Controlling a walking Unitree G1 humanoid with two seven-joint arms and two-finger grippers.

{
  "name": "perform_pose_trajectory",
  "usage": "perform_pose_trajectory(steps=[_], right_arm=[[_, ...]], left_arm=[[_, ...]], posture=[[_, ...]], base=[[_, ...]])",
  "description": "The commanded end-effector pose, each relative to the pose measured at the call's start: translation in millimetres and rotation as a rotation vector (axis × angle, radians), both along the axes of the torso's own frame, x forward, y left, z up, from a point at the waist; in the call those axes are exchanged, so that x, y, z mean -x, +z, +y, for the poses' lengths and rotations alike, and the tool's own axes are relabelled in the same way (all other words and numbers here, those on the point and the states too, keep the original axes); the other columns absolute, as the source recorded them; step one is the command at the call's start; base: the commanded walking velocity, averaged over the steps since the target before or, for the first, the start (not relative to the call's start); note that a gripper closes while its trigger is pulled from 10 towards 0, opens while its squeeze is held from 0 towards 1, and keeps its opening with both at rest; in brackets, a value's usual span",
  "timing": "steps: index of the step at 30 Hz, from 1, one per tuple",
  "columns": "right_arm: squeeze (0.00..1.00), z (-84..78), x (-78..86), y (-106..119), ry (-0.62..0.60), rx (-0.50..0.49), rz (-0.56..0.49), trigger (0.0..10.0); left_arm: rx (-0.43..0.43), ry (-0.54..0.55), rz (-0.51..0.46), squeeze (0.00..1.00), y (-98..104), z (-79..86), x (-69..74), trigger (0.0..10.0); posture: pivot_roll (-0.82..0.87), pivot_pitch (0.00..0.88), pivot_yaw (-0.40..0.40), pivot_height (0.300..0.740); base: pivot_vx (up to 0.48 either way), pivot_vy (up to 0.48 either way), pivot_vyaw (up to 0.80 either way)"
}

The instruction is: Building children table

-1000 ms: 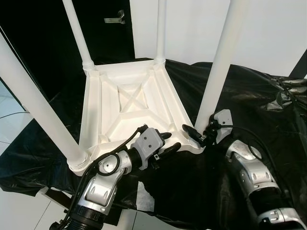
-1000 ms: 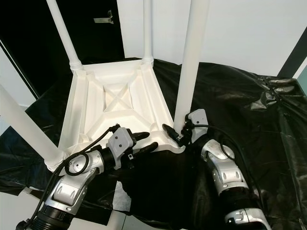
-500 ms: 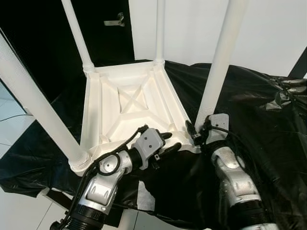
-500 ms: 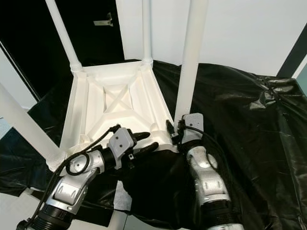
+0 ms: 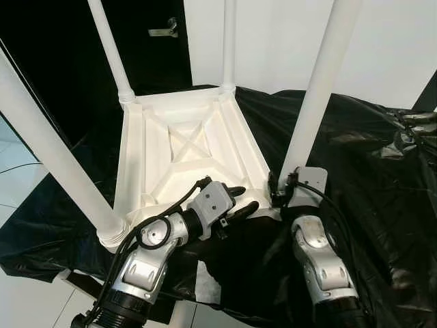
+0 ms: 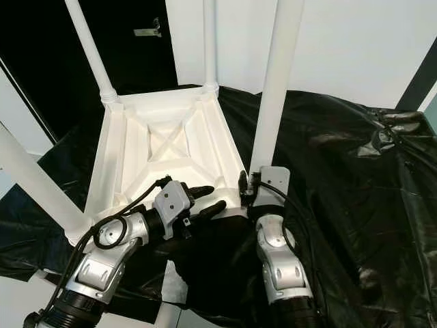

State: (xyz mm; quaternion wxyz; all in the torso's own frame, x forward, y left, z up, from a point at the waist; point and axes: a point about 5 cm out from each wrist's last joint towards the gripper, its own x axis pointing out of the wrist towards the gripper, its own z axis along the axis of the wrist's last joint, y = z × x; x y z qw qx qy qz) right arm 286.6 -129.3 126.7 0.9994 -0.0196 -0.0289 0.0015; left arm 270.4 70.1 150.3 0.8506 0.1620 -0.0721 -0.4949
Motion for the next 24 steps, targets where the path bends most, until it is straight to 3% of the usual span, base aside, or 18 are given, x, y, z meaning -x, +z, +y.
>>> perform_pose_trajectory(steps=[1,3,9,10,11,17,18,24], right_arm=[[1.00,0.8,2.6,3.6,0.037,-0.005,-0.018,10.0],[1.00,-0.1,3.7,4.8,0.049,-0.002,-0.028,10.0],[1.00,-15.6,8.7,8.7,0.301,0.021,-0.048,10.0],[0.29,-18.8,7.2,8.7,0.338,0.030,-0.042,10.0],[0.00,-20.8,5.6,8.8,0.386,0.026,-0.033,10.0],[0.00,-22.9,-2.0,11.0,0.502,0.052,-0.021,10.0],[0.00,-22.3,-9.8,12.8,0.584,0.081,-0.010,10.0],[0.00,-17.5,-22.5,10.9,0.705,0.133,0.030,10.0]], left_arm=[[0.010,0.046,-0.001,0.00,-2.2,1.0,-1.6,10.0],[0.010,0.046,-0.002,0.00,-2.0,0.9,-1.6,10.0],[0.010,0.047,-0.003,0.00,-1.0,1.2,-2.1,10.0],[0.009,0.047,-0.004,0.00,-0.8,1.3,-2.6,10.0],[0.009,0.047,-0.005,0.00,-0.5,1.3,-3.1,10.0],[0.010,0.048,-0.007,0.00,0.4,1.1,-4.7,10.0],[0.012,0.050,-0.009,0.00,0.9,1.2,-5.7,10.0],[0.015,0.054,-0.011,0.00,1.6,2.0,-6.3,10.0]], posture=[[-0.03,0.000,-0.007,0.740],[-0.03,0.000,-0.008,0.740],[-0.04,0.000,0.002,0.740],[-0.04,0.000,0.005,0.740],[-0.04,0.000,0.006,0.740],[-0.04,0.000,0.011,0.740],[-0.04,0.000,0.013,0.740],[-0.03,0.000,0.011,0.740]], base=[[0.000,0.000,0.00],[0.000,0.000,0.00],[0.000,0.000,0.00],[0.000,0.000,0.00],[0.000,0.000,0.00],[0.000,0.000,0.00],[0.000,0.000,0.00],[0.000,0.000,0.00]])
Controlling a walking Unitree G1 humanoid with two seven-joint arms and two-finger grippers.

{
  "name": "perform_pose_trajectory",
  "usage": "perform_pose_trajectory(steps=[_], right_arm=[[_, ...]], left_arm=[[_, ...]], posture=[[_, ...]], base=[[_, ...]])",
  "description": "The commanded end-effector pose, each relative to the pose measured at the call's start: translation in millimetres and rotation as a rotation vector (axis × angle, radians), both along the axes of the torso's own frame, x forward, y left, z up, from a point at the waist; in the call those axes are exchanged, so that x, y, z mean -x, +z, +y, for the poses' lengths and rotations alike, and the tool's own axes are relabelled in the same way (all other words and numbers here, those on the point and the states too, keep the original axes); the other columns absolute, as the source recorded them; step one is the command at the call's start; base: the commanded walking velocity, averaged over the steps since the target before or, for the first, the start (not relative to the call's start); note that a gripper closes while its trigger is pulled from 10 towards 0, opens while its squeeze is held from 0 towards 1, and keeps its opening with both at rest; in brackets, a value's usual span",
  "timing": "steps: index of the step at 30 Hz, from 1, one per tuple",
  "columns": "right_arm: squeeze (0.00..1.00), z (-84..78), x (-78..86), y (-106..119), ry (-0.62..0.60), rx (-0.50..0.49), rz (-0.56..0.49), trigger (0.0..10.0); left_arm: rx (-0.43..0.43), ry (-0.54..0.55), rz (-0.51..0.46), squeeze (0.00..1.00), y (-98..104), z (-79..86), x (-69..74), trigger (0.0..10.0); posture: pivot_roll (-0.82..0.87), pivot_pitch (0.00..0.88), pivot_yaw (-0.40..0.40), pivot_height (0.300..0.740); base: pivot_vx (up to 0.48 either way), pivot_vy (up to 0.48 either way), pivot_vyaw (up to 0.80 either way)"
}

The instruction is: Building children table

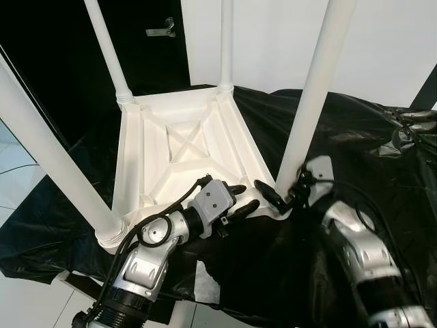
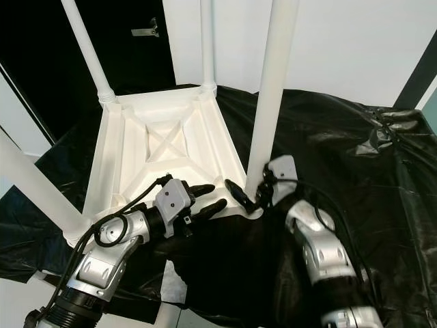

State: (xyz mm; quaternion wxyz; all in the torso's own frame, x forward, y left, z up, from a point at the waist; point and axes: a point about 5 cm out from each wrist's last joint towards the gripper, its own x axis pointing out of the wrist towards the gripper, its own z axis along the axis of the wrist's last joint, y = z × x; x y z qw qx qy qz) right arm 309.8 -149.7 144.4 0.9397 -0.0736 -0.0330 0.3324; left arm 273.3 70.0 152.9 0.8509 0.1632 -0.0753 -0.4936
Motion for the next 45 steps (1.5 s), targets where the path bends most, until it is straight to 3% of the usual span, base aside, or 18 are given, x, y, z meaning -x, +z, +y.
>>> perform_pose_trajectory(steps=[1,2,3,4,5,18,22,27,29,32,36,39,45], right_arm=[[0.00,2.9,0.7,-6.8,0.032,0.011,0.028,10.0],[0.00,4.1,-0.8,-8.1,0.047,0.025,0.034,10.0],[0.00,4.9,-4.1,-10.2,0.068,0.038,0.038,1.4],[0.00,4.9,-4.1,-10.2,0.068,0.038,0.038,1.4],[0.00,4.5,-5.0,-11.5,0.077,0.040,0.041,0.0],[0.00,1.1,-3.4,-16.4,0.014,-0.009,0.055,0.0],[0.00,2.9,-1.5,-20.2,-0.141,-0.022,0.043,0.0],[0.00,5.7,1.2,-21.3,-0.212,-0.027,0.026,0.0],[0.00,11.2,5.4,-22.0,-0.321,-0.055,0.017,0.0],[0.00,13.3,7.1,-22.6,-0.372,-0.074,0.020,0.0],[0.00,21.2,12.2,-25.5,-0.614,-0.134,0.024,0.0],[0.00,25.7,13.3,-27.8,-0.677,-0.164,0.048,0.0],[0.00,29.9,16.4,-23.3,-0.658,-0.177,0.035,0.0]], left_arm=[[0.014,0.052,-0.004,0.00,-1.0,2.0,-3.4,10.0],[0.014,0.053,-0.005,0.00,-1.0,2.2,-3.3,10.0],[0.014,0.055,-0.006,0.00,-0.8,2.9,-3.2,10.0],[0.014,0.055,-0.006,0.00,-0.8,2.9,-3.2,10.0],[0.014,0.059,-0.008,0.00,-0.5,3.6,-3.3,10.0],[0.015,0.063,-0.004,0.00,-1.5,4.2,-1.7,10.0],[0.016,0.059,-0.003,0.00,-1.4,3.3,-2.3,10.0],[0.016,0.058,-0.002,0.00,-1.6,2.9,-2.2,10.0],[0.017,0.054,-0.002,0.00,-1.6,2.4,-2.0,10.0],[0.018,0.052,-0.001,0.00,-1.7,2.3,-1.8,10.0],[0.018,0.048,0.000,0.00,-2.0,2.5,-1.1,10.0],[0.019,0.047,0.000,0.00,-2.0,2.3,-1.0,10.0],[0.021,0.044,0.002,0.00,-1.7,1.0,0.0,10.0]], posture=[[-0.03,0.000,0.011,0.740],[-0.03,0.000,0.011,0.740],[-0.02,0.000,0.004,0.740],[-0.02,0.000,0.004,0.740],[-0.02,0.000,0.003,0.740],[-0.02,0.000,0.003,0.740],[-0.02,0.000,0.007,0.740],[-0.03,0.000,0.010,0.740],[-0.03,0.000,0.012,0.740],[-0.03,0.000,0.014,0.740],[-0.03,0.000,0.014,0.740],[-0.03,0.000,0.012,0.740],[-0.03,0.000,0.015,0.740]], base=[[0.000,0.000,0.00],[0.000,0.000,0.00],[0.000,0.000,0.00],[0.000,0.000,0.00],[0.000,0.000,0.00],[0.000,0.000,0.00],[0.000,0.000,0.00],[0.000,0.000,0.00],[0.000,0.000,0.00],[0.000,0.000,0.00],[0.000,0.000,0.00],[0.000,0.000,0.00],[0.000,0.000,0.00]])
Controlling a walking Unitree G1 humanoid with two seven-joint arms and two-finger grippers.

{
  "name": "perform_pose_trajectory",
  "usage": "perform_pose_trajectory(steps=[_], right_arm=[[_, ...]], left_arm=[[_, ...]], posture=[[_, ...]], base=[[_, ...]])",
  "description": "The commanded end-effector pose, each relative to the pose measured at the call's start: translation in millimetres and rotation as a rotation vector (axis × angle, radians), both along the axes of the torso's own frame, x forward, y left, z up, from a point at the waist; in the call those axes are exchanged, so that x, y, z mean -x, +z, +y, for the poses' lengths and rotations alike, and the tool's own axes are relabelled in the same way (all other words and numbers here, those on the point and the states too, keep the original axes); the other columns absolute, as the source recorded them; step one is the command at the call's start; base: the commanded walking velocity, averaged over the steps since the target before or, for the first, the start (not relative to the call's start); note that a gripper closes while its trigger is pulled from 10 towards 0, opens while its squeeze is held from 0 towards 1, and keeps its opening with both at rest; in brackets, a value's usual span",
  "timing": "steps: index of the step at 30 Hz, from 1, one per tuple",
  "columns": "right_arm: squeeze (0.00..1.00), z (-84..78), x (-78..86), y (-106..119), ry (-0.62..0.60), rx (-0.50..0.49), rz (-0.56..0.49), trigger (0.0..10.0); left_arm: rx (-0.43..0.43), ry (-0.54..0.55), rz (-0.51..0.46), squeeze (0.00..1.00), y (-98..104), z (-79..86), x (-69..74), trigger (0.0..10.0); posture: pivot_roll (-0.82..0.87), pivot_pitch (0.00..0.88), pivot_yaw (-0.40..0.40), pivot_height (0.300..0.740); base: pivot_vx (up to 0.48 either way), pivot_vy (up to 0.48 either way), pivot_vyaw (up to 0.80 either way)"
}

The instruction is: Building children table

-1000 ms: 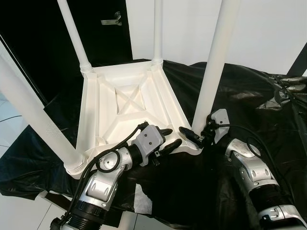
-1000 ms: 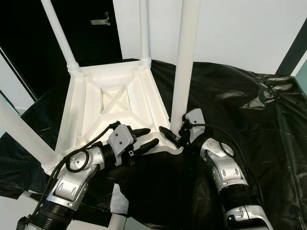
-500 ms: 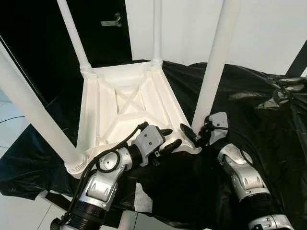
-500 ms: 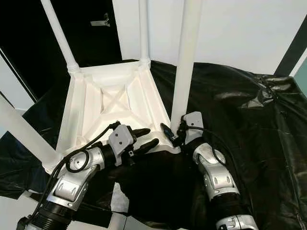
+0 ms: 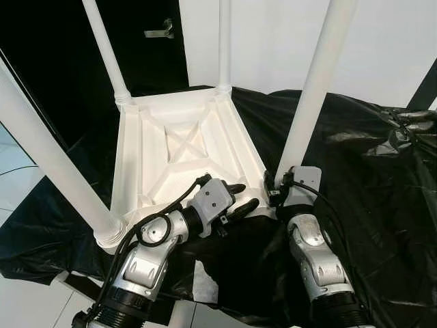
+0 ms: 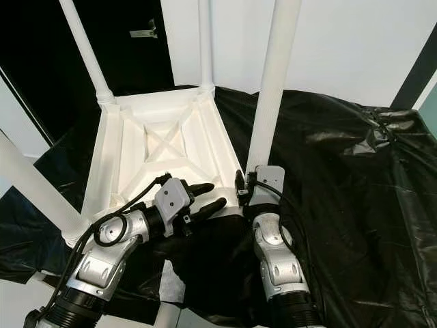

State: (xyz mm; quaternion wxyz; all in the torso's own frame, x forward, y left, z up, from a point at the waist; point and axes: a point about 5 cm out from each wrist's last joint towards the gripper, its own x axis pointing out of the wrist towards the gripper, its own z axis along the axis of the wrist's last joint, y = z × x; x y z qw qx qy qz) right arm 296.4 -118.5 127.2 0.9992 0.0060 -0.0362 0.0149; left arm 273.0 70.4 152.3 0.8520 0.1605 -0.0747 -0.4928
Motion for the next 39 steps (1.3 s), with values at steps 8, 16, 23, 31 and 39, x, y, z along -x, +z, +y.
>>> perform_pose_trajectory(steps=[8,16,23,31,39], right_arm=[[0.00,-0.1,5.5,-2.0,-0.002,0.005,0.019,10.0],[1.00,-4.7,8.9,3.9,0.059,0.000,-0.017,10.0],[0.00,-33.1,15.3,8.5,0.351,0.024,-0.025,10.0],[0.00,-51.6,6.5,8.6,0.609,0.115,0.049,10.0],[0.00,-50.2,-12.3,10.6,0.720,0.191,0.081,10.0]], left_arm=[[0.015,0.043,-0.004,0.00,0.5,1.6,-1.3,10.0],[0.015,0.044,-0.004,0.00,0.7,0.7,-1.0,10.0],[0.016,0.041,-0.005,0.00,0.7,0.3,0.3,10.0],[0.008,0.033,-0.003,0.00,-0.5,1.5,0.7,10.0],[0.004,0.029,-0.003,0.00,-1.1,1.5,0.0,10.0]], posture=[[-0.04,0.000,0.015,0.740],[-0.03,0.000,0.008,0.740],[-0.04,0.000,0.003,0.740],[-0.03,0.000,0.000,0.740],[-0.03,0.000,0.004,0.740]], base=[[0.000,0.000,0.00],[0.000,0.000,0.00],[0.000,0.000,0.00],[0.000,0.000,0.00],[0.000,0.000,0.00]])
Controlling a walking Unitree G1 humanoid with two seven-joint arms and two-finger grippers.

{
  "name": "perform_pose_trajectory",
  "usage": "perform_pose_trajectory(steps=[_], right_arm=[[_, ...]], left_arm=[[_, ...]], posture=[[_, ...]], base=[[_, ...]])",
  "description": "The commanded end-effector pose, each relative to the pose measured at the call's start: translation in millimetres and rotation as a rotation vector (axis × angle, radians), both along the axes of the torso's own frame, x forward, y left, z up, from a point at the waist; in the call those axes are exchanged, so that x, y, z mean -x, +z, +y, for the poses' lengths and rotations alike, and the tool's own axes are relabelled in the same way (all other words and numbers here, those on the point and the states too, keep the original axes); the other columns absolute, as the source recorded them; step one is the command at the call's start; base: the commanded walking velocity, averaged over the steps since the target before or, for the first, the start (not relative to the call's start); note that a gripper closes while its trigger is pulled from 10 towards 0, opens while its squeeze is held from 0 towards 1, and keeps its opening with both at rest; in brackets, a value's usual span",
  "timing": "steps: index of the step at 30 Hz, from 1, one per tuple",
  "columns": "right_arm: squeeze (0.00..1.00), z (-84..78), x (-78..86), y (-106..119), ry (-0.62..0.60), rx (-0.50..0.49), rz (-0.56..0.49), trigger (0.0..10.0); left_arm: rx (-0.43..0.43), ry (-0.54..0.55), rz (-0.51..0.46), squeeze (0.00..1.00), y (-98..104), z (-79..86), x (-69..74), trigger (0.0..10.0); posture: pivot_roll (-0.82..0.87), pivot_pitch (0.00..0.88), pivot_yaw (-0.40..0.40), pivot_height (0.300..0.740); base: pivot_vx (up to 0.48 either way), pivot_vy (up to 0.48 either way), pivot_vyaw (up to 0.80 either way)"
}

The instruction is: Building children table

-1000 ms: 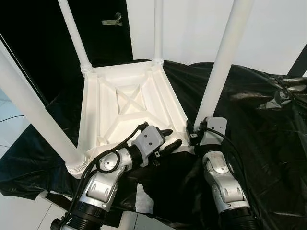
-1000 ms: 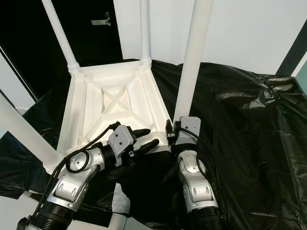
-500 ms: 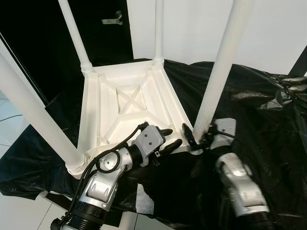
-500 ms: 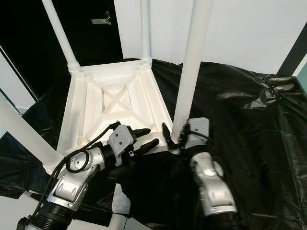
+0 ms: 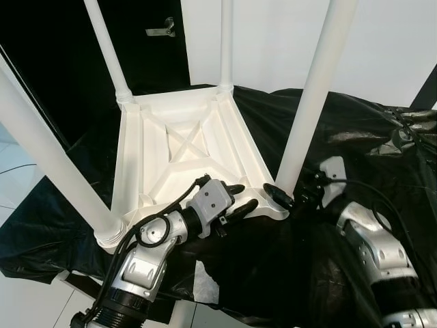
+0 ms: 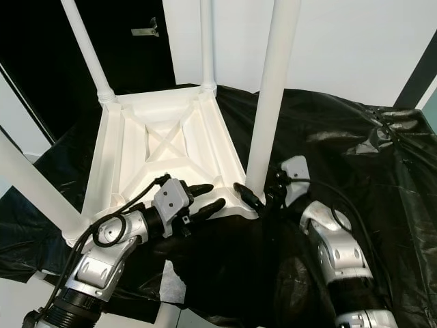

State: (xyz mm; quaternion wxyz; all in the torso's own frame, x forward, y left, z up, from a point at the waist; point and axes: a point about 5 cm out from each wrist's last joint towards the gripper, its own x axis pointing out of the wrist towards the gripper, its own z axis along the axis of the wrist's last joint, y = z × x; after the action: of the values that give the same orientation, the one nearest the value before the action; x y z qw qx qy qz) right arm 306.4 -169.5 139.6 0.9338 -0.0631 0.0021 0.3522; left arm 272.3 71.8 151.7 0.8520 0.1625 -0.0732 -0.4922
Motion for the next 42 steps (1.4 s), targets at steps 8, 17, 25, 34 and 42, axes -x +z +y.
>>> perform_pose_trajectory(steps=[8,17,25,34,42], right_arm=[[0.00,7.9,-16.2,-1.0,0.120,0.062,0.002,8.2],[0.00,11.2,-16.8,-4.9,0.124,0.022,0.003,0.0],[0.00,11.5,-12.9,-14.7,-0.023,0.032,0.009,0.0],[0.00,25.5,-4.6,-22.0,-0.331,-0.052,-0.015,0.0],[0.00,46.9,1.9,-25.8,-0.668,-0.159,0.000,0.0]], left_arm=[[0.005,0.021,-0.006,0.00,-0.5,-0.8,-1.3,10.0],[0.006,0.024,-0.002,0.00,-2.0,-1.4,0.1,10.0],[0.007,0.027,0.002,0.00,-2.7,-0.4,0.8,10.0],[0.010,0.025,0.005,0.00,-2.6,-0.3,0.4,10.0],[0.006,0.017,0.007,0.00,-2.2,0.3,0.2,10.0]], posture=[[-0.02,0.000,0.002,0.740],[-0.02,0.000,-0.006,0.740],[-0.03,0.000,-0.004,0.740],[-0.04,0.000,0.011,0.740],[-0.04,0.000,0.019,0.740]], base=[[0.000,0.000,0.00],[0.000,0.000,0.00],[0.000,0.000,0.00],[0.000,0.000,0.00],[0.000,0.000,0.00]])
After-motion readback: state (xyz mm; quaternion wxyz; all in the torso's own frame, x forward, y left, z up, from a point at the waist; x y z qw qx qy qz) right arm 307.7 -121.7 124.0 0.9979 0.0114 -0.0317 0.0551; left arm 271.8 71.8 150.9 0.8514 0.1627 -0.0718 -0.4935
